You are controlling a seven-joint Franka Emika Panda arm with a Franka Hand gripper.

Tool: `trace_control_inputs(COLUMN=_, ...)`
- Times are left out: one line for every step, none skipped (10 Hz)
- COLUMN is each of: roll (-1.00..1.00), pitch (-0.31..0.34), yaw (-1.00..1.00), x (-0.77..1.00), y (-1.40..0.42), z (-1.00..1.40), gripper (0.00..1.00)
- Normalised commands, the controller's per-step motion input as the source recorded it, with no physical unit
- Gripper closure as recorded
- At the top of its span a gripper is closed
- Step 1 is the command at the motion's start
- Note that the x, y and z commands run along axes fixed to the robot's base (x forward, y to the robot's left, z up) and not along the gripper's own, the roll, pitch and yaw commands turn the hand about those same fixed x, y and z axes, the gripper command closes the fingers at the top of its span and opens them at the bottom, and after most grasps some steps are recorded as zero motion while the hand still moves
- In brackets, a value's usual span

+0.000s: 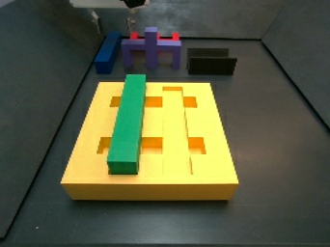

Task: Pick up the blue object. Move up. Move to above the board. Insert the blue object.
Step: Pick up the blue object.

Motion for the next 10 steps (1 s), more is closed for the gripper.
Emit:
trace_control_inputs(roll=0.06, pitch=-0.044, yaw=0.17, x=0.0, y=-0.08, z=-0.46, gripper=0.0)
trace_control_inputs(roll=0.09, pitch=-0.036, yaw=0.16, x=0.0, y=0.0, z=-0.51, gripper=0.0)
trace_control_inputs(roll=0.11, pitch=-0.017, yaw=0.11, x=0.0, y=-0.01, z=-0.43, gripper=0.0)
trace_control_inputs(roll=0.09, pitch=-0.026, yaw=0.03, x=0.0, y=-0.06, z=-0.35, gripper=0.0)
trace_control_inputs(roll=0.09, pitch=-0.031, yaw=0.0, x=0.0, y=-0.08, z=-0.34, gripper=0.0)
trace_control_inputs(roll=0.08, pitch=-0.039, yaw=0.0, x=-0.01, y=-0.12, z=-0.32, gripper=0.0)
trace_control_inputs(roll=0.07, pitch=-0.026, yaw=0.0, x=0.0, y=-0.06, z=-0.29, gripper=0.0)
trace_control_inputs(roll=0.08, pitch=-0.024, yaw=0.0, x=-0.05, y=0.0, z=-0.29, gripper=0.0)
trace_control_inputs(roll=0.07, pitch=-0.009, yaw=0.0, x=-0.05, y=0.0, z=-0.27, gripper=0.0)
trace_control_inputs(roll=0.0, pitch=0.0, yaw=0.0, x=0.0, y=0.01, z=-0.05, gripper=0.0)
